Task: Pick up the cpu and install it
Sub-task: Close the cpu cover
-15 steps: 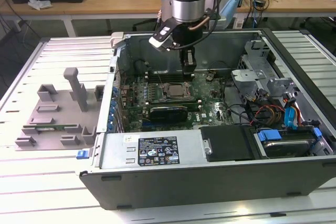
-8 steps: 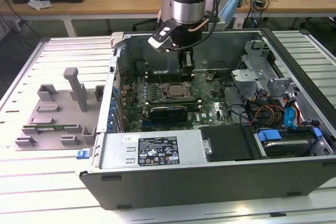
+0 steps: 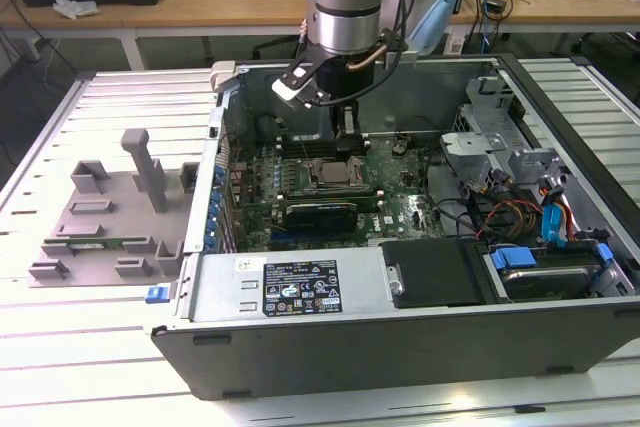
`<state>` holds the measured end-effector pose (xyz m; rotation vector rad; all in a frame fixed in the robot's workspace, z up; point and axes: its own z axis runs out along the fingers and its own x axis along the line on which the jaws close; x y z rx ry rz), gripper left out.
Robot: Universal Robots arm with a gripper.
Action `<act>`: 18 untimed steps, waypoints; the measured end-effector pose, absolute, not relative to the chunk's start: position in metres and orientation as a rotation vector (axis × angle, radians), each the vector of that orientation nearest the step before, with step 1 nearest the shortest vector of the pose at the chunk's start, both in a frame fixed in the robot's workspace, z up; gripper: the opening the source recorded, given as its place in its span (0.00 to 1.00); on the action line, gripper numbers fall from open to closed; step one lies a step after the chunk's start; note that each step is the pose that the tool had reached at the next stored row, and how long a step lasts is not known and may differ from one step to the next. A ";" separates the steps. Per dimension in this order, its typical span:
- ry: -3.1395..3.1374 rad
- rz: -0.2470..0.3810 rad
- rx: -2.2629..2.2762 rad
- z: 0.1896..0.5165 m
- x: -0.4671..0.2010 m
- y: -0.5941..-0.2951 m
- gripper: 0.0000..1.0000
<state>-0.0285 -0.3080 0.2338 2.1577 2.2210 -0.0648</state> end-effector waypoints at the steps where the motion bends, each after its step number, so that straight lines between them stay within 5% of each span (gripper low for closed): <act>1: 2.221 -0.065 2.158 0.234 -0.029 -0.308 0.11; 18: 2.611 -0.050 1.650 0.233 -0.029 -0.308 0.11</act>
